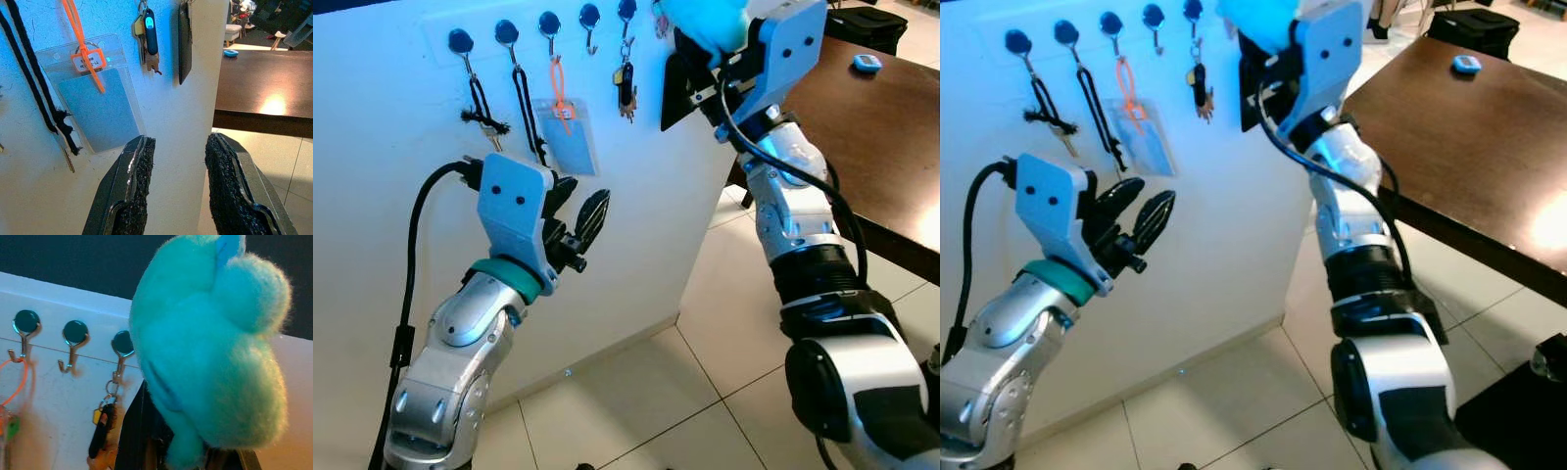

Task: Hang keys on a hook

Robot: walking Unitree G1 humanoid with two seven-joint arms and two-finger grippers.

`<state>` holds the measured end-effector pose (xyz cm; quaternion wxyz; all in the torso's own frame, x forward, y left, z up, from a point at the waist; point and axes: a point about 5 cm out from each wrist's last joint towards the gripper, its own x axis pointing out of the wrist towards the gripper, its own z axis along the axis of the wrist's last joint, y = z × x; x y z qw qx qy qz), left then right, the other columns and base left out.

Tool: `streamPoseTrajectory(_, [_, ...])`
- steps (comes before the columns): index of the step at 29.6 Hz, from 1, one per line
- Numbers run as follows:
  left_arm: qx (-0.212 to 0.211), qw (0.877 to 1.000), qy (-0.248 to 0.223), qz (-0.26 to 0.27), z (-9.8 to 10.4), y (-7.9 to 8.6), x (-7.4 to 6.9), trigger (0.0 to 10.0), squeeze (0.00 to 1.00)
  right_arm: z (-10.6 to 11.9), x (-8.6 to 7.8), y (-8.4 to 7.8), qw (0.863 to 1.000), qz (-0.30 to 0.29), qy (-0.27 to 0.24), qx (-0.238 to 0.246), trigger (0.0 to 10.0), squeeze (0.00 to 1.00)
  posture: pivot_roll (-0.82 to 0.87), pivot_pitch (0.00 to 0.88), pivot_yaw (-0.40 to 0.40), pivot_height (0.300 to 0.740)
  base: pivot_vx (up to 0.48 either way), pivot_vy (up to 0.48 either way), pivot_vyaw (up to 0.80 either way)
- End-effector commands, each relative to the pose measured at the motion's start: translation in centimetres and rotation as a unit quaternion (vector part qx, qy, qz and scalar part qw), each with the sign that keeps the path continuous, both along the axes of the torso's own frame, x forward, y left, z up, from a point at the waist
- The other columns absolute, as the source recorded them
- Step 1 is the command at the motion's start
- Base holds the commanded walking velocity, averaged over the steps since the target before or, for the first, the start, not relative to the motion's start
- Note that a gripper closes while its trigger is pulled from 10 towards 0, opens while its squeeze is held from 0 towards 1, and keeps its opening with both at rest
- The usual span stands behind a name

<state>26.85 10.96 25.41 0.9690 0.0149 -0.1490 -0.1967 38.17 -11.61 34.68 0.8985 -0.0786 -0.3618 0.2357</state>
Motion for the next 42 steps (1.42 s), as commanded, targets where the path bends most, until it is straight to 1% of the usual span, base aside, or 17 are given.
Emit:
streamPoseTrajectory(1, [0.004,1.0,0.012,-0.002,-0.4,0.0,-0.1,10.0,0.0,0.7,-0.4,-0.4,1.0,-0.007,-0.02,0.007,10.0,0.0,-0.03,0.116,0.101,0.74,0.0,0.0,0.0])
streamPoseTrajectory(6, [0.003,1.0,0.012,-0.004,-0.5,-0.1,0.0,10.0,0.0,0.8,-0.3,-0.9,1.0,-0.014,-0.02,0.005,10.0,0.0,-0.03,0.116,0.101,0.74,0.0,0.0,0.0])
streamPoseTrajectory(10, [0.003,1.0,0.012,-0.004,-0.5,-0.1,0.0,10.0,0.0,0.8,-0.3,-1.0,1.0,-0.015,-0.02,0.005,10.0,0.0,-0.03,0.116,0.101,0.74,0.0,0.0,0.0])
streamPoseTrajectory(15, [0.004,1.0,0.012,-0.004,-0.4,-0.1,0.0,10.0,0.0,0.1,0.0,-1.2,1.0,-0.019,-0.006,0.002,10.0,0.0,-0.03,0.117,0.102,0.74,0.0,0.0,0.0])
streamPoseTrajectory(21, [0.004,1.0,0.012,-0.002,-0.4,0.0,0.0,10.0,0.0,-0.5,0.3,-0.6,1.0,-0.012,0.007,-0.001,10.0,0.0,-0.03,0.118,0.103,0.74,0.0,0.0,0.0])
streamPoseTrajectory(26, [0.004,1.0,0.012,-0.002,-0.4,0.0,0.0,10.0,0.0,-0.6,0.4,-0.4,1.0,-0.01,0.011,-0.001,10.0,0.0,-0.03,0.118,0.099,0.74,0.0,0.0,0.0])
streamPoseTrajectory(31, [0.004,1.0,0.013,-0.001,-0.4,0.0,-0.1,10.0,0.0,-1.6,0.6,0.2,1.0,-0.003,0.027,-0.003,10.0,0.0,-0.02,0.122,0.098,0.74,0.0,0.0,0.0])
streamPoseTrajectory(36, [0.004,1.0,0.013,-0.001,-0.5,0.0,-0.1,10.0,0.0,-1.7,0.6,0.4,1.0,0.0,0.028,-0.005,10.0,0.0,-0.02,0.122,0.098,0.74,0.0,0.0,0.0])
streamPoseTrajectory(39, [0.004,1.0,0.013,-0.002,-0.5,-0.1,-0.1,10.0,0.0,-1.6,0.5,0.9,0.999,0.012,0.027,-0.01,10.0,0.0,-0.02,0.117,0.095,0.74,0.0,0.0,0.0])
streamPoseTrajectory(42, [0.004,1.0,0.013,-0.002,-0.5,-0.1,-0.1,10.0,0.0,-1.6,0.5,0.9,0.999,0.012,0.027,-0.01,10.0,0.0,-0.02,0.117,0.095,0.74,0.0,0.0,0.0])
